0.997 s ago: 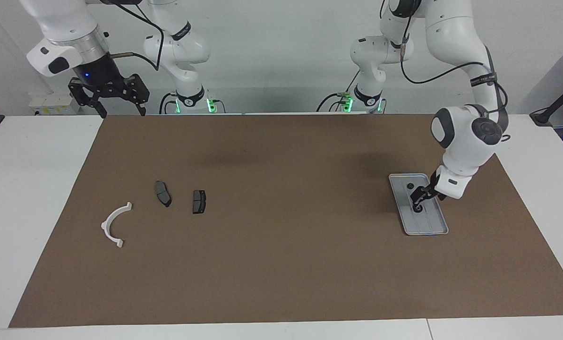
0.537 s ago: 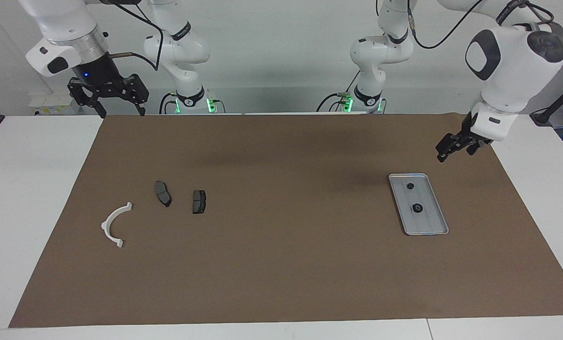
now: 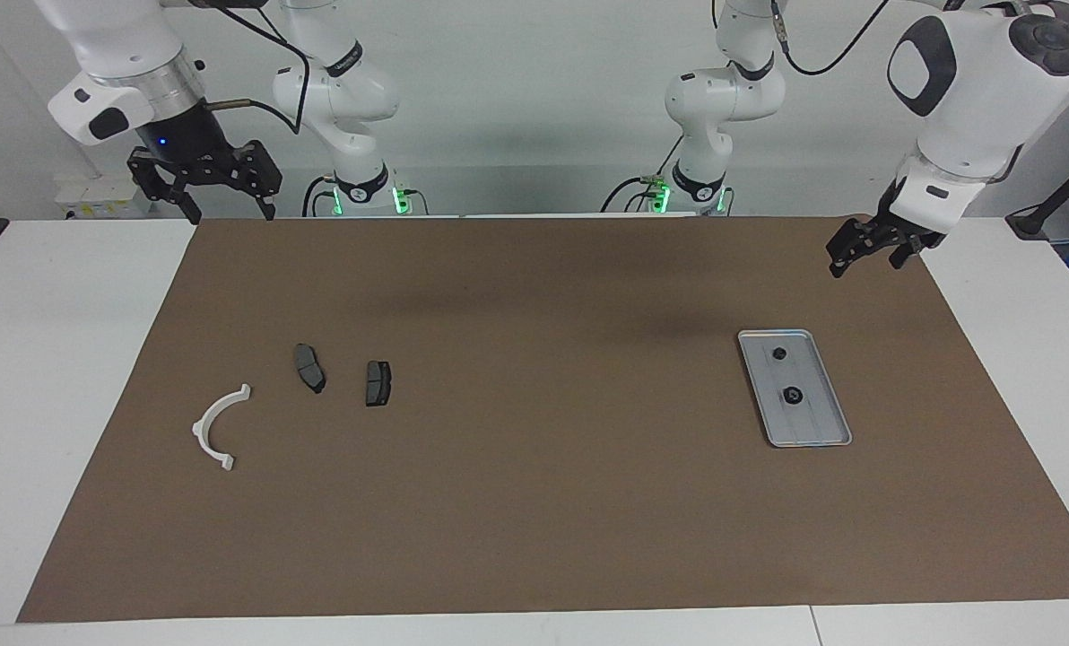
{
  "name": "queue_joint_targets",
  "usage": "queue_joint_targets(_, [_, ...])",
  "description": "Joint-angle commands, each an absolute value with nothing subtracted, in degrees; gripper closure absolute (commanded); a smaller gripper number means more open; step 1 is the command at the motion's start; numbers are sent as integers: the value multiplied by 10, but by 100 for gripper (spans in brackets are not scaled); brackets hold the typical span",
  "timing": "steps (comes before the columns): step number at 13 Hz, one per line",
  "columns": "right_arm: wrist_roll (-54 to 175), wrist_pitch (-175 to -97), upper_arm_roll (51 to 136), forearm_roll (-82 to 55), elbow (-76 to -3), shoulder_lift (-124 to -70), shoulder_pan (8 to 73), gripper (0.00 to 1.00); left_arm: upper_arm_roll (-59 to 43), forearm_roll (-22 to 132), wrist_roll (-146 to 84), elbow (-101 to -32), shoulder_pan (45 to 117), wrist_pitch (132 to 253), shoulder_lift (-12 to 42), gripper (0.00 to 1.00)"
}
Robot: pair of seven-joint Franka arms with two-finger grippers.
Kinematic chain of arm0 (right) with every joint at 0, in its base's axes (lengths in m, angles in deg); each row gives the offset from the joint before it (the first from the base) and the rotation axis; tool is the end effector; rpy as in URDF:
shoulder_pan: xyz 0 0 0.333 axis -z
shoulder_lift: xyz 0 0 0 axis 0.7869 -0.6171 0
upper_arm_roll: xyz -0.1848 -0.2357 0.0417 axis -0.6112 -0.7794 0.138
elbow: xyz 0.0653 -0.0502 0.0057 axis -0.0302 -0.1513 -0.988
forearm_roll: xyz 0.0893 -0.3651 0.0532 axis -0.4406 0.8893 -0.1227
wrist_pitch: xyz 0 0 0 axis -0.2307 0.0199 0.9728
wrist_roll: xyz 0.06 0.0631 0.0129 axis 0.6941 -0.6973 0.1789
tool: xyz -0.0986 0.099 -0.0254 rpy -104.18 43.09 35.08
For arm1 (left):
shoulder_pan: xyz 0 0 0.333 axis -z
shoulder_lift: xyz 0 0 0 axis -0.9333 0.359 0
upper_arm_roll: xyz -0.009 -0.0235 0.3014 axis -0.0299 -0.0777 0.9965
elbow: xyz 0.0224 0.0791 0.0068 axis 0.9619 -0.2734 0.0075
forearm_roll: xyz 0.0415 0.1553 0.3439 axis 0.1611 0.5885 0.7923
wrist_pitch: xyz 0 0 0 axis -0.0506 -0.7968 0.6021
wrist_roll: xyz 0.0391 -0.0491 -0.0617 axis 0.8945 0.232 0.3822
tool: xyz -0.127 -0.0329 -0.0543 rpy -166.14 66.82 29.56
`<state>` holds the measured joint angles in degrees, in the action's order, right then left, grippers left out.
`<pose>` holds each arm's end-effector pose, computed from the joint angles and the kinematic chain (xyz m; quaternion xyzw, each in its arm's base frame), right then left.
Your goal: Pick bearing gear from pile to tray
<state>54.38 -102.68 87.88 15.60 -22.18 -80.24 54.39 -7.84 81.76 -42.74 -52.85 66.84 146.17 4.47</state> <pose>0.5209 -0.0022 0.6151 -0.9999 -0.0114 0.0007 0.0100 0.5376 -0.0007 0.5400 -0.9992 -0.0274 0.0259 0.0165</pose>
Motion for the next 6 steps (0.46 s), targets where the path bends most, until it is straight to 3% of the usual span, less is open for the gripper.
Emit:
queue_joint_targets(1, [538, -1034, 882, 147, -240, -786, 552, 0, -78, 811, -439, -535, 669, 1430, 16, 0])
queue_joint_targets(6, [538, -1034, 882, 147, -240, -784, 552, 0, -81, 810, -439, -531, 670, 1433, 14, 0])
